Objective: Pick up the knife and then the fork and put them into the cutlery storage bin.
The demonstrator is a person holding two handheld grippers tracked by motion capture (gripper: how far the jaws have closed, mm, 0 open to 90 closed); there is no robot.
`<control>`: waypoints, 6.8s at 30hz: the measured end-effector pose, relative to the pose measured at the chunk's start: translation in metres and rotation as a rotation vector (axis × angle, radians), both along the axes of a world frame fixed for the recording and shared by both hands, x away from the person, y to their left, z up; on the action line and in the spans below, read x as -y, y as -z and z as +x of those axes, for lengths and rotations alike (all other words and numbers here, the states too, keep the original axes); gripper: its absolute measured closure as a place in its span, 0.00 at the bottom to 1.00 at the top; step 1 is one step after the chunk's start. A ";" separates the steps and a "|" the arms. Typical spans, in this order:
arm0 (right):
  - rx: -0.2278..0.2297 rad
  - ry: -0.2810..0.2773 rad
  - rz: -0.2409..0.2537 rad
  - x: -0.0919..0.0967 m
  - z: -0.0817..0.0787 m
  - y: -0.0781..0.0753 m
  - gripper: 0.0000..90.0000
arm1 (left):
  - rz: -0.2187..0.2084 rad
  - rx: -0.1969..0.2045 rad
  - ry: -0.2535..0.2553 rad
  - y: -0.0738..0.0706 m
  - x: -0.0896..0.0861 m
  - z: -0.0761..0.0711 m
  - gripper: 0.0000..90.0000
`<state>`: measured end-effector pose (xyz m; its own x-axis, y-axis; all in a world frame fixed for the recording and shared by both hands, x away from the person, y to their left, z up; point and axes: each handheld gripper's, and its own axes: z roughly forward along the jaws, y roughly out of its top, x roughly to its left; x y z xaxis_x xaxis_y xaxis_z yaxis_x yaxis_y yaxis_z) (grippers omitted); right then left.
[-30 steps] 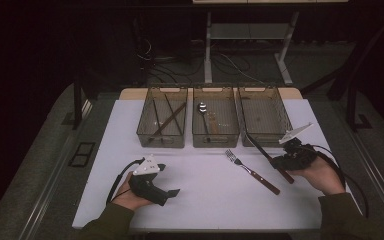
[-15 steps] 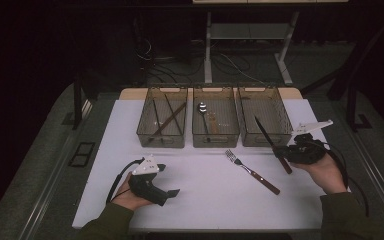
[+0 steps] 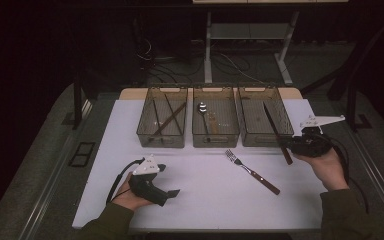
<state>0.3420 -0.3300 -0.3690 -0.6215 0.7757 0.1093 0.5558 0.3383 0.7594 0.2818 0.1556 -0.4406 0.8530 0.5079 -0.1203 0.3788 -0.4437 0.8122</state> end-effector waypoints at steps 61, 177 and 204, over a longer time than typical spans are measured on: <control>-0.081 0.093 -0.186 -0.012 0.117 0.019 0.86 | -0.004 -0.005 0.006 0.001 0.000 0.000 0.01; -0.327 -0.227 -0.433 -0.095 -0.019 0.054 0.74 | 0.007 0.001 0.007 0.000 0.002 -0.001 0.01; -0.343 -0.289 -0.553 -0.109 -0.015 0.052 0.86 | 0.007 -0.001 0.008 0.000 0.002 -0.001 0.01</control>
